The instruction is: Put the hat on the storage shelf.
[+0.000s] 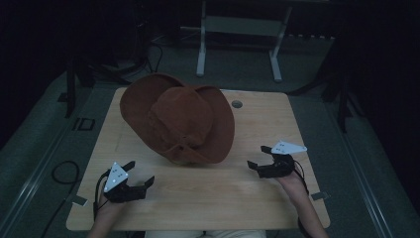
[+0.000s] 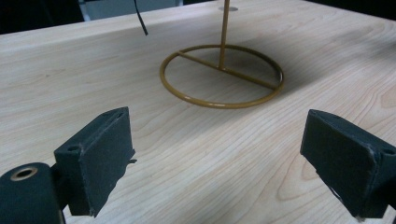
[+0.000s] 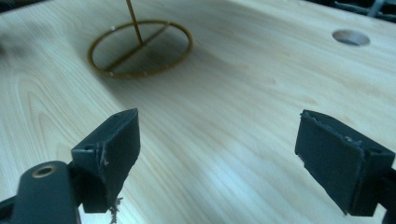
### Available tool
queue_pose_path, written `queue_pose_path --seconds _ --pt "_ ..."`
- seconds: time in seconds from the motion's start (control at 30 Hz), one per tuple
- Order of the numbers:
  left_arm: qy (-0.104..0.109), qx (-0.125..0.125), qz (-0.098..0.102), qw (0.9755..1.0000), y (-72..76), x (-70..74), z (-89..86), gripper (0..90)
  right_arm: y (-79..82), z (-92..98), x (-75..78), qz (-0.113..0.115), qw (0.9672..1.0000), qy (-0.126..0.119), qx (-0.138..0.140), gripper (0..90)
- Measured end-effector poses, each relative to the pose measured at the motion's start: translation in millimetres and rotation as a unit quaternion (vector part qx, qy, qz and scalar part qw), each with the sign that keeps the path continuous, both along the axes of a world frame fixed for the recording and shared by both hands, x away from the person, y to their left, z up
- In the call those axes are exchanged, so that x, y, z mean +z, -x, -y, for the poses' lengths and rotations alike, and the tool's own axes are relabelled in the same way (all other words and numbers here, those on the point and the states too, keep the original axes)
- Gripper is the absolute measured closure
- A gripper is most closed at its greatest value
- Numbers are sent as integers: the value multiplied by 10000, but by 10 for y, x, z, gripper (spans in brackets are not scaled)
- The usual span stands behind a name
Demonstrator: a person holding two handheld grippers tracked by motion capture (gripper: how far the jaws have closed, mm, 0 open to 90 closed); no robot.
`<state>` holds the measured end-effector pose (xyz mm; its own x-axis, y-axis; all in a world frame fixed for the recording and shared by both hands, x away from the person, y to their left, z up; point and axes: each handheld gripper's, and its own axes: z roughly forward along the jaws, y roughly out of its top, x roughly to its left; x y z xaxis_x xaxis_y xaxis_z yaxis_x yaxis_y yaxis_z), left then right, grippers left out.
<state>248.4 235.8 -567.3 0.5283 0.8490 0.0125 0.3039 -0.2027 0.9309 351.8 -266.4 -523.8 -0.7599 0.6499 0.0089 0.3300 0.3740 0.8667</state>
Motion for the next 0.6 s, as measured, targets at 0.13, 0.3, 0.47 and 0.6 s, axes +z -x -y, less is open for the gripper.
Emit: queue_pose_path --seconds 0.13,0.3,0.47,0.6 --pt "-45 41 -52 10000 11 -9 -31 99 63 120 -90 -20 9998 87 -169 140" --pt "-199 143 -128 9996 24 -17 -54 98 191 300 -195 115 9985 236 -475 126" --pt "-242 153 -178 9994 18 -29 -60 98 279 437 -286 28 9978 270 -611 126" --pt "-335 242 -197 9990 27 -35 -66 98 350 598 -331 113 9957 196 -901 133"
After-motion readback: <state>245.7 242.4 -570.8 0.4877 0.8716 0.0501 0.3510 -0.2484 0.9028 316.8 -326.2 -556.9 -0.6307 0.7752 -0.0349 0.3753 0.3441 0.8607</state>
